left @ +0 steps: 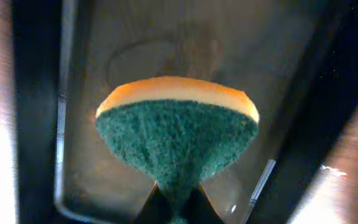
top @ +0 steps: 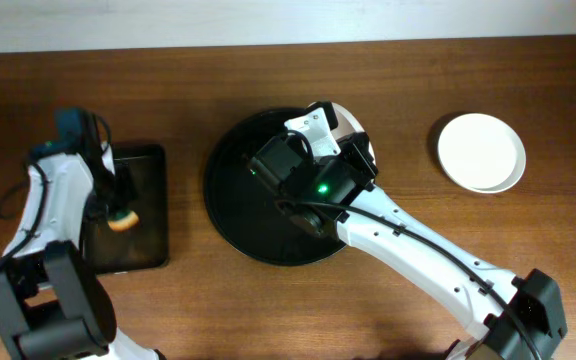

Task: Clean dirty plates on tray and stack at the side

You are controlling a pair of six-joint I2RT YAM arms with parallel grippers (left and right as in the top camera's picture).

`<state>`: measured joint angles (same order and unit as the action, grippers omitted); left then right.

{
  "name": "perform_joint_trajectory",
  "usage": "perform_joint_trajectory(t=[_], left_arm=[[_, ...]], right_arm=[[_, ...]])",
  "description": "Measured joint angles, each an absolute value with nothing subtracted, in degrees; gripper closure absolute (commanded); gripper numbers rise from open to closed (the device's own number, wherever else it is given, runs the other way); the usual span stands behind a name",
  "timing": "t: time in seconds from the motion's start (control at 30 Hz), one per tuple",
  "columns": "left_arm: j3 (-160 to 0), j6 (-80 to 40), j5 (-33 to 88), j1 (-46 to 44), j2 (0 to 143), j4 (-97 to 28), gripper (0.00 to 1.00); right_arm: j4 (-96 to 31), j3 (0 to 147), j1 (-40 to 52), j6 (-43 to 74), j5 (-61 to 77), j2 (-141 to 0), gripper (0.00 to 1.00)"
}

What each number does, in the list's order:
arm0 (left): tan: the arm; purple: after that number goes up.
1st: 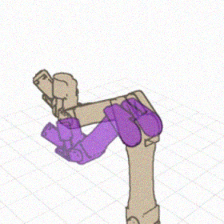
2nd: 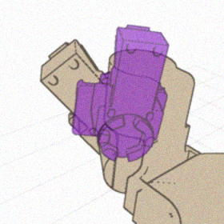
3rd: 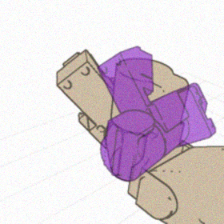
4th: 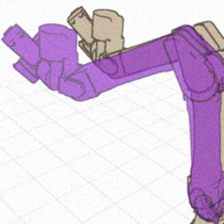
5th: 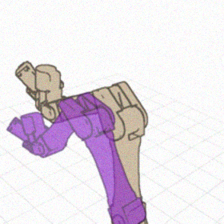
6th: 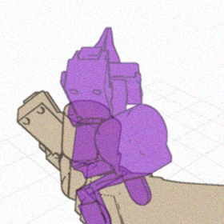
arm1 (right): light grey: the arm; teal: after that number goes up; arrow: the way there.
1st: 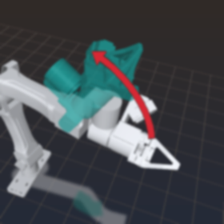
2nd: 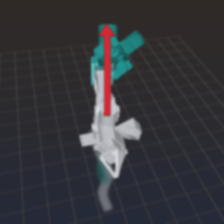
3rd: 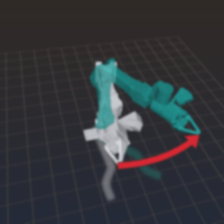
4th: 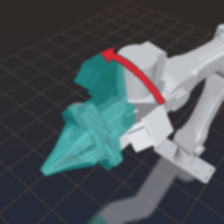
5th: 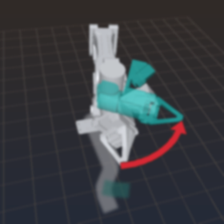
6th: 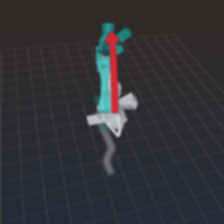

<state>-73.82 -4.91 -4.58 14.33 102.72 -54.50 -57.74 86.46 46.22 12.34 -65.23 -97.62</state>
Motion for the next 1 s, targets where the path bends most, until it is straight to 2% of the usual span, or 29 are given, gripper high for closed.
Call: perform_joint_trajectory(t=[0.07, 0.23, 0.43, 0.6, 0.8, 1.0], left_arm=[[-72.20, -4.60, -4.60, 14.31, 103.09, -53.98, 0.01], [-76.29, -4.69, -4.64, 14.26, 103.09, -60.18, 0.01], [-90.59, -4.71, 1.17, 14.24, 102.80, -69.43, 0.01], [-94.76, -4.69, 7.51, 12.67, 99.81, -69.19, 0.01], [-95.18, -4.69, 10.57, 7.81, 94.52, -67.72, 0.01], [-95.26, -4.69, 11.14, 2.79, 93.21, -67.46, 0.01]], right_arm=[[-57.71, 86.46, 46.22, 12.36, -65.17, -97.62, 0.95], [-57.74, 86.46, 46.22, 13.45, -64.95, -97.62, 0.96], [-57.71, 86.48, 46.09, 16.10, -63.22, -97.58, 0.96], [-57.87, 88.12, 41.98, 18.28, -53.01, -95.55, 0.96], [-59.40, 90.85, 24.03, 20.12, -32.64, -86.06, 0.96], [-63.37, 91.29, -5.61, 21.43, -9.47, -85.47, 0.96]])
